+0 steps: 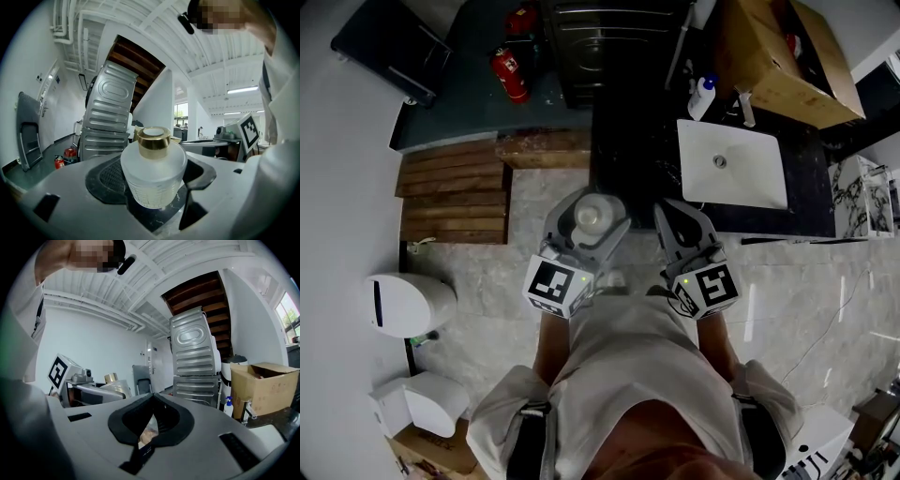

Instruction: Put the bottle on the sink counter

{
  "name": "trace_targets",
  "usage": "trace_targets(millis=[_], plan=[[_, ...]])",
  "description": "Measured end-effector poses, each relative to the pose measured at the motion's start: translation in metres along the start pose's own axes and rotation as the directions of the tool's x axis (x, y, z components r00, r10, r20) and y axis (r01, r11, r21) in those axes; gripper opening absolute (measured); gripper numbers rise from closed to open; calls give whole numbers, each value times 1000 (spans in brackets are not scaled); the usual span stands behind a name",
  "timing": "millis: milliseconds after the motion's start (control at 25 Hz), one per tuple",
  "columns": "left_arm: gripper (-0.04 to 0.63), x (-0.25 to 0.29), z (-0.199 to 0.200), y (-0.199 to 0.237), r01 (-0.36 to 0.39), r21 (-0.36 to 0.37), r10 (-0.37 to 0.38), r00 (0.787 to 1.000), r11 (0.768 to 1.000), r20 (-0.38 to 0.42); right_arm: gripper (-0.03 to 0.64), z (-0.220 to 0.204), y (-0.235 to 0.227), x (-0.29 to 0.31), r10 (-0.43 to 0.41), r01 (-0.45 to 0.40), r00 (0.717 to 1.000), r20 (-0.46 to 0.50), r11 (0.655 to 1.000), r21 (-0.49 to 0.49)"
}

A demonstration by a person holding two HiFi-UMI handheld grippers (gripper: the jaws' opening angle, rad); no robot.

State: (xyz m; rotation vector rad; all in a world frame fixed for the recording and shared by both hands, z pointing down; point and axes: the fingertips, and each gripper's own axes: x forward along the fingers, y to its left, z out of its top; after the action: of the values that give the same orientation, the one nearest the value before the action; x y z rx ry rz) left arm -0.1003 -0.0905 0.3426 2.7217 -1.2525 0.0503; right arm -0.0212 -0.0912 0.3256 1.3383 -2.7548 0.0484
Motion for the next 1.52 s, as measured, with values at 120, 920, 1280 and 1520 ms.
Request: trace_targets(millis=[120,920,1280,1520], plan=[[333,4,-2,11,9,-9,-9,1000,1000,-3,-3,-2,-1,8,-16,16,1000,-13,1000,2],[333,66,-6,48,-36,-18,35,999,999,-36,-3,-13,-56,53,14,-13,999,-34,1000,25],[333,126,1,65,-99,-23,97,993,995,-64,-3,-17,-109,86,85,-82,995,-49,995,56],[333,158,-5,71,-135,-23,132,987,991,-95,-3,-21,-135,102,137,-133,989,-48,988,84]])
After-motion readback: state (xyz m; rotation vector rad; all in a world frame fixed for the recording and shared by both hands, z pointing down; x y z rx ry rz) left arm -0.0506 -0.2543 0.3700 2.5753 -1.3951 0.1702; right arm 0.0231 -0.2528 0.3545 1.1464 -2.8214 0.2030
